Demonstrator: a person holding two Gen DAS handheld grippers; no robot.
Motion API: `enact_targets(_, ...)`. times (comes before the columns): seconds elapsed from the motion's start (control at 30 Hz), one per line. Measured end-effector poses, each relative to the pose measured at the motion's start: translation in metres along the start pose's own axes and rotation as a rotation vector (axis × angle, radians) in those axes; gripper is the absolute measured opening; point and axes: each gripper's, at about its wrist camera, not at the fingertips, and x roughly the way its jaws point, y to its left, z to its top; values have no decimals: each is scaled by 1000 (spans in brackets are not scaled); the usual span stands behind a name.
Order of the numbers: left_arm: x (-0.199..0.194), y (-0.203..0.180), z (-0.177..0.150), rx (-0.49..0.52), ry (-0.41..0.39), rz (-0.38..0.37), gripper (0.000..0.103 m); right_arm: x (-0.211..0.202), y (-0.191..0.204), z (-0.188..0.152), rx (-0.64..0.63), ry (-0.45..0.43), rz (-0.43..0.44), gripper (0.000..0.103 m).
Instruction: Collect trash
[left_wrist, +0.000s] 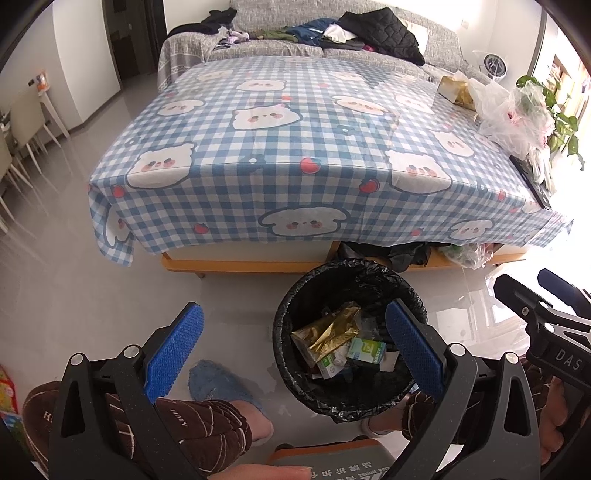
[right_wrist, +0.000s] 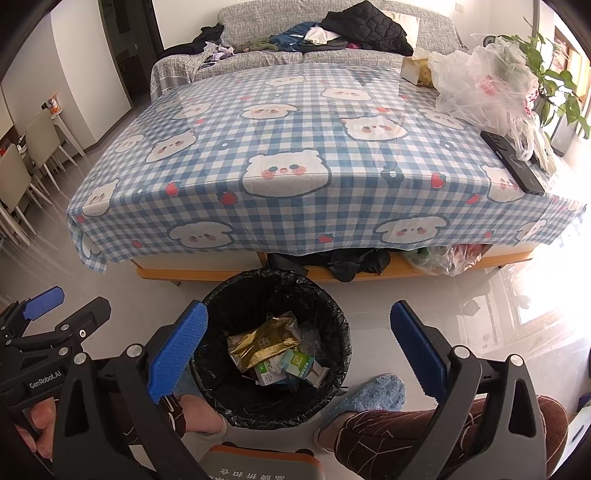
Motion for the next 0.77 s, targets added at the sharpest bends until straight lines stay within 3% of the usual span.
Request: enact_targets(0.77, 0, -1, 0, 1, -1, -15, 97, 0, 2, -1, 1, 1, 2, 95)
